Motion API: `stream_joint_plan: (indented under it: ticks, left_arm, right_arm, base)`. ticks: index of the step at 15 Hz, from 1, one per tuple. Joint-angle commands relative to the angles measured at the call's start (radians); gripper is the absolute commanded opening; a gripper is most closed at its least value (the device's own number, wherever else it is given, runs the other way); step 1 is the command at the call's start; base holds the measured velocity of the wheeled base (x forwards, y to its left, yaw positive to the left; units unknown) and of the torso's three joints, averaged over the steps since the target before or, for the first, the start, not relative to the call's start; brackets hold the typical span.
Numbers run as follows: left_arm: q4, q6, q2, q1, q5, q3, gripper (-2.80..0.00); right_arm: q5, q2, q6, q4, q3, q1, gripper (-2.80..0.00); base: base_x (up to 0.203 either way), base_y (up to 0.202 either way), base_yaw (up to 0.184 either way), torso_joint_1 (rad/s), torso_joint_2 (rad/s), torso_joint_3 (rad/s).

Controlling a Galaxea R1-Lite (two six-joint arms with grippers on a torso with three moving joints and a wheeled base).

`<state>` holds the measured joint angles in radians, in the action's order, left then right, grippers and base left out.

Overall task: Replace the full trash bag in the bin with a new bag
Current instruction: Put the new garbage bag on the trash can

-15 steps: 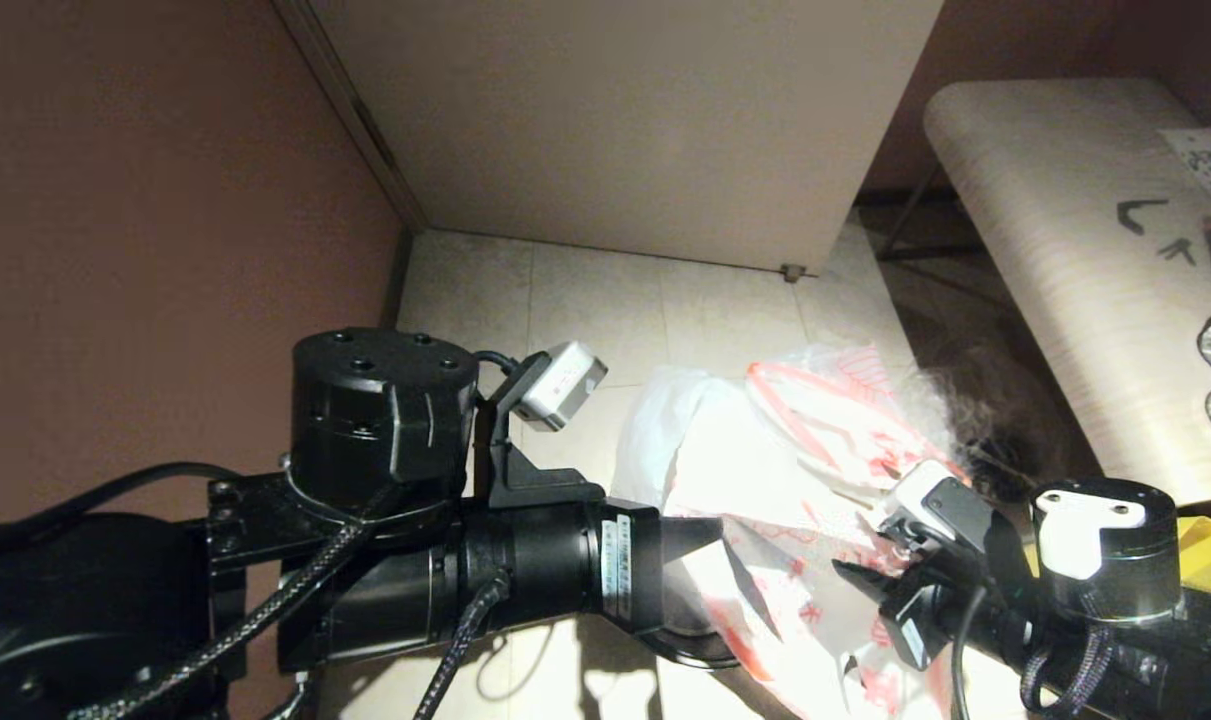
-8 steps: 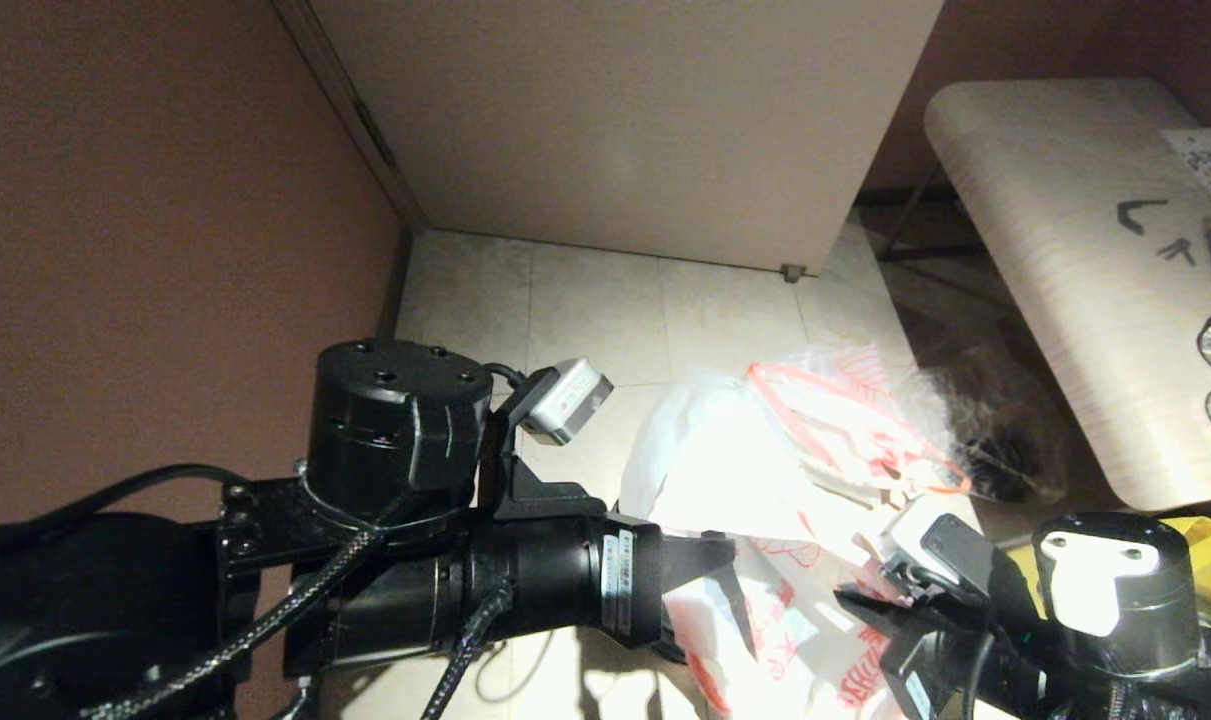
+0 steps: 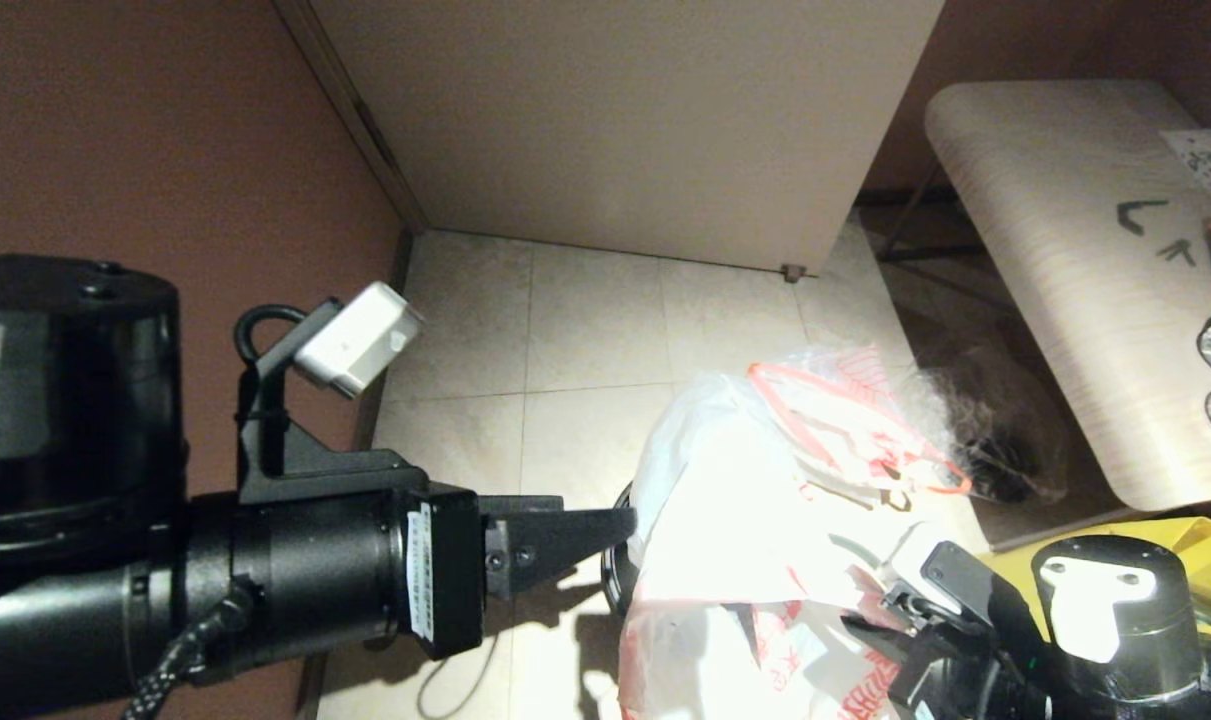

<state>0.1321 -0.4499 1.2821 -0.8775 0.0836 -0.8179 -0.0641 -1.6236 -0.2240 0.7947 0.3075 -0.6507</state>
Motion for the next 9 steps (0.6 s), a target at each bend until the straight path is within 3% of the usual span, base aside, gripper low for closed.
stream_joint_plan:
  ticks: [1,5,7,9]
  left_arm:
    - [0.012,-0.009,0.016,0.020,-0.020,-0.008,-2.80]
    - [0.242,-0.016,0.388,0.106,-0.037,-0.095,-2.80]
    - [0.296,-0.016,0.620,0.127,-0.043,-0.268,-2.80]
    - [0.293,-0.016,0.864,0.140,-0.060,-0.553,-2.80]
  right_arm:
    - [0.000,-0.001,-0.003,0.005,-0.001,-0.004,-2.80]
    - [0.009,-0.006,-0.003,0.005,-0.002,-0.007,-2.80]
    - [0.009,-0.018,-0.004,0.005,-0.002,-0.025,-2.80]
    - [0.010,-0.019,-0.010,0.006,0.001,-0.027,-2.80]
  base:
    - [0.000,0.000,0.000,0.000,0.00,0.000]
    - [0.000,0.000,0.000,0.000,0.00,0.000]
    - [0.000,0.000,0.000,0.000,0.00,0.000]
    - [0.000,0.000,0.000,0.000,0.00,0.000]
